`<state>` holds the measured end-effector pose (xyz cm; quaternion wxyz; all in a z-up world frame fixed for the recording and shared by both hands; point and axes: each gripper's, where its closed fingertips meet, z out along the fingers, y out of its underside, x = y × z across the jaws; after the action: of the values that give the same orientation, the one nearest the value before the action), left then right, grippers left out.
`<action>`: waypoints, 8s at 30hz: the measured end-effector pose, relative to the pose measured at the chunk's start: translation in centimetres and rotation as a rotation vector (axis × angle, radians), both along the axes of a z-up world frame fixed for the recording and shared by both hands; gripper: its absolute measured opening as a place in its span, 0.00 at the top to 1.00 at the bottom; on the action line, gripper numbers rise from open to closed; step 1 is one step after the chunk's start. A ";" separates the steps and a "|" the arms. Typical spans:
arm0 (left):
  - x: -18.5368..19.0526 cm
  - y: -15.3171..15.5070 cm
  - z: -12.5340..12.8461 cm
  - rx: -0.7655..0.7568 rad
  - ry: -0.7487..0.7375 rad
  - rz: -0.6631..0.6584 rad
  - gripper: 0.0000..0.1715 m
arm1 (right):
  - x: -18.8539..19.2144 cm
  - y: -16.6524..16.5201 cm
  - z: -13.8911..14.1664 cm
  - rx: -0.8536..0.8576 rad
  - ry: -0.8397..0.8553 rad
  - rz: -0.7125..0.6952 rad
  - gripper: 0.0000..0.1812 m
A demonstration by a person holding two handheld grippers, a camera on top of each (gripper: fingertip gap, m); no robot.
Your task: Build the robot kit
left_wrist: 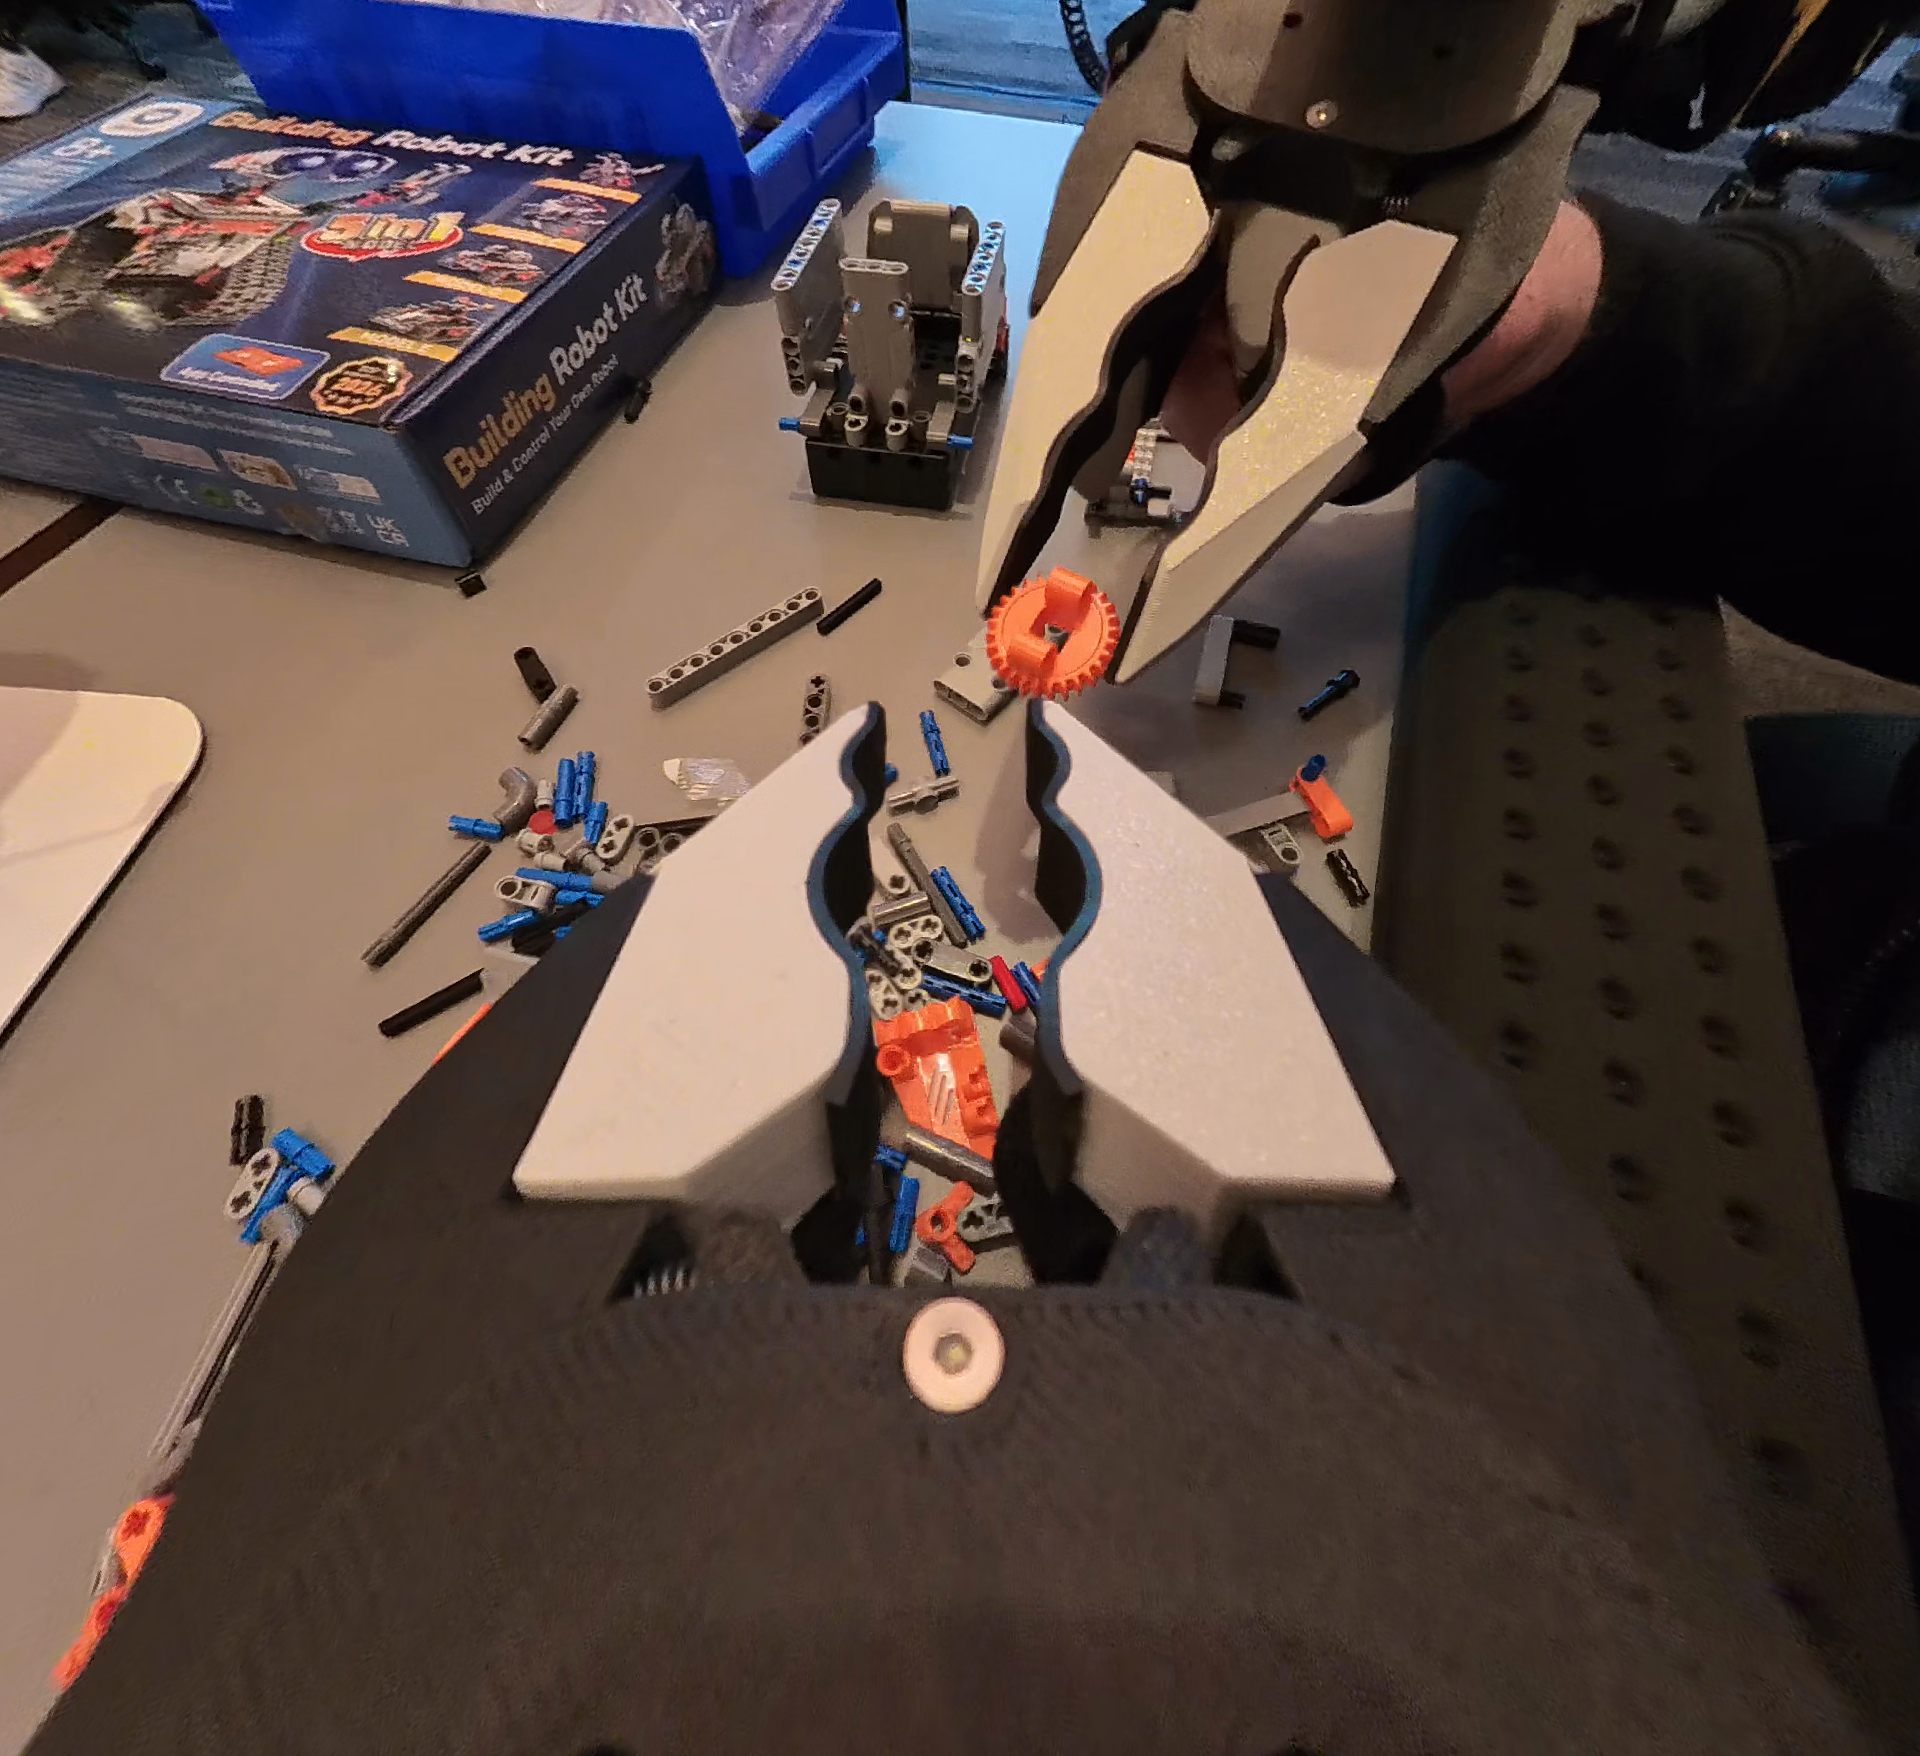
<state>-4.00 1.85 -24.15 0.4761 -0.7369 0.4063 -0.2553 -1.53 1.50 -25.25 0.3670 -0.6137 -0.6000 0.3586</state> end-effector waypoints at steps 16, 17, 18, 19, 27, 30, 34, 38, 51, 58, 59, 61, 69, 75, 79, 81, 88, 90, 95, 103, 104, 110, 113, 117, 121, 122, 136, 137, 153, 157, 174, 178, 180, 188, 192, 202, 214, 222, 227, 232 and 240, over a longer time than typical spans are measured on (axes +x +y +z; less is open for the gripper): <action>2.0 -1.7 -0.7 0.015 0.024 -0.114 0.95 | -0.2 -1.4 -0.6 0.005 -0.032 0.069 0.84; 2.2 -1.9 -0.7 0.008 0.014 -0.129 0.93 | -0.2 -1.5 -0.6 0.004 -0.031 0.071 0.84; 2.3 -2.1 -0.7 -0.006 0.002 -0.145 0.91 | -0.2 -1.5 -0.6 0.003 -0.028 0.075 0.84; 2.5 -2.4 -0.8 -0.022 -0.002 -0.162 0.90 | -0.3 -1.6 -0.5 0.002 -0.025 0.080 0.84; 2.7 -2.9 -1.2 -0.056 -0.006 -0.189 0.95 | -0.3 -2.0 -0.6 0.005 -0.025 0.100 0.84; 2.7 -2.9 -1.2 -0.079 -0.029 -0.186 0.95 | -0.3 -2.0 -0.5 0.013 -0.022 0.097 0.84; 2.4 -2.5 -0.9 -0.098 -0.065 -0.167 0.96 | -0.2 -1.7 -0.6 0.008 -0.018 0.090 0.83; 2.1 -2.1 -0.7 -0.113 -0.091 -0.142 0.96 | -0.2 -1.4 -0.2 0.007 0.001 0.073 0.81; 2.4 -1.9 -0.8 -0.135 -0.118 -0.119 0.96 | -0.3 -1.0 -0.4 0.029 -0.008 0.043 0.85; 2.4 -1.3 -1.0 -0.145 -0.118 -0.073 0.96 | -0.4 -0.2 -0.6 0.139 -0.050 -0.007 0.85; 2.4 -1.2 -1.1 -0.148 -0.117 -0.065 0.96 | -0.4 -0.1 -0.7 0.159 -0.060 -0.014 0.85; 2.4 -1.1 -1.3 -0.147 -0.107 -0.055 0.96 | -0.4 0.1 -0.9 0.186 -0.076 -0.023 0.85; 2.1 -1.1 -0.8 -0.138 -0.119 -0.054 0.93 | -0.1 0.4 -0.8 0.182 -0.075 -0.033 0.85; 1.8 -1.0 -0.6 -0.117 -0.112 -0.044 0.92 | 0.1 0.4 -0.8 0.176 -0.075 -0.031 0.85; 1.4 -0.9 -0.5 -0.106 -0.108 -0.033 0.92 | 0.4 0.5 -0.9 0.166 -0.076 -0.030 0.85; 1.3 -0.9 -0.5 -0.103 -0.106 -0.027 0.92 | 0.5 0.7 -1.1 0.161 -0.085 -0.032 0.85; 0.8 -0.7 -0.6 -0.095 -0.094 -0.013 0.92 | 1.1 1.1 -1.8 0.140 -0.120 -0.045 0.85; 0.8 -0.7 -0.6 -0.096 -0.093 -0.010 0.92 | 1.3 1.3 -1.9 0.137 -0.127 -0.048 0.85; 0.7 -0.7 -0.6 -0.095 -0.091 -0.006 0.92 | 1.6 1.4 -1.9 0.126 -0.126 -0.053 0.85; 0.5 -0.5 -0.8 -0.092 -0.079 0.004 0.92 | 2.8 2.0 -2.1 0.103 -0.128 -0.073 0.85; 0.4 -0.5 -0.8 -0.091 -0.079 0.006 0.92 | 3.1 2.0 -2.2 0.094 -0.132 -0.073 0.85; 0.1 -0.3 -0.7 -0.087 -0.079 0.016 0.92 | 5.8 2.7 -3.5 0.052 -0.186 -0.112 0.85; 0.1 -0.3 -0.8 -0.091 -0.075 0.018 0.92 | 7.0 2.5 -3.9 0.024 -0.202 -0.112 0.85; 0.1 -0.2 -0.8 -0.088 -0.066 0.022 0.92 | 8.0 1.7 -5.1 0.003 -0.268 -0.084 0.85; -0.1 -0.1 -1.1 -0.093 -0.055 0.031 0.92 | 8.3 1.0 -6.2 0.024 -0.361 -0.055 0.85; -0.1 -0.1 -1.1 -0.094 -0.052 0.034 0.92 | 8.3 0.8 -6.4 0.032 -0.387 -0.045 0.85; -0.2 0.0 -1.4 -0.096 -0.033 0.040 0.92 | 7.5 0.2 -8.0 0.119 -0.607 0.046 0.85; -0.3 0.0 -1.4 -0.093 -0.030 0.042 0.92 | 7.4 0.2 -8.0 0.117 -0.606 0.049 0.85; -1.1 0.1 -1.7 -0.103 -0.013 0.060 0.91 | 7.2 0.2 -7.6 0.047 -0.529 0.031 0.80; -1.1 0.0 -1.6 -0.097 -0.012 0.058 0.91 | 7.1 0.1 -7.3 0.040 -0.513 0.038 0.82; -1.0 -0.1 -1.4 -0.092 -0.010 0.055 0.92 | 4.4 -0.6 -7.4 0.038 -0.462 0.086 0.85; -1.0 -0.1 -1.6 -0.097 -0.004 0.054 0.91 | 4.2 -0.6 -7.4 0.028 -0.442 0.085 0.84; -1.0 0.0 -1.6 -0.097 -0.006 0.056 0.92 | 4.1 -0.6 -7.2 0.024 -0.431 0.084 0.84; -1.6 0.2 -1.3 -0.086 -0.006 0.079 0.91 | 4.4 -0.1 -6.0 0.019 -0.397 0.057 0.83; -2.6 0.5 -0.7 -0.062 -0.015 0.113 0.91 | 4.5 0.5 -5.1 0.018 -0.372 0.030 0.83; -2.8 0.4 -0.5 -0.049 -0.013 0.117 0.91 | 2.3 3.1 -5.7 0.074 -0.466 0.032 0.87; -2.6 0.2 -0.5 -0.052 -0.013 0.111 0.91 | 1.3 4.1 -8.5 0.027 -0.536 0.110 0.95; -2.0 0.2 -1.2 -0.042 0.029 0.094 0.90 | 1.2 3.5 -7.1 -0.018 -0.454 0.114 0.99; -1.0 0.1 -1.6 0.052 0.137 0.073 0.89 | 0.5 1.5 -4.0 -0.098 -0.304 0.169 0.98; 0.3 -0.4 -2.0 0.142 0.231 0.021 0.88 | 0.1 -0.2 -1.9 -0.154 -0.207 0.238 0.98; 2.0 -1.3 -2.4 0.204 0.286 -0.059 0.90 | 0.1 -1.6 -1.1 -0.192 -0.168 0.300 0.98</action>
<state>-1.97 0.50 -26.60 0.4781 -0.7012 0.5153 -0.1193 -1.48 -0.14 -26.36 0.1980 -0.5774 -0.6763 0.4124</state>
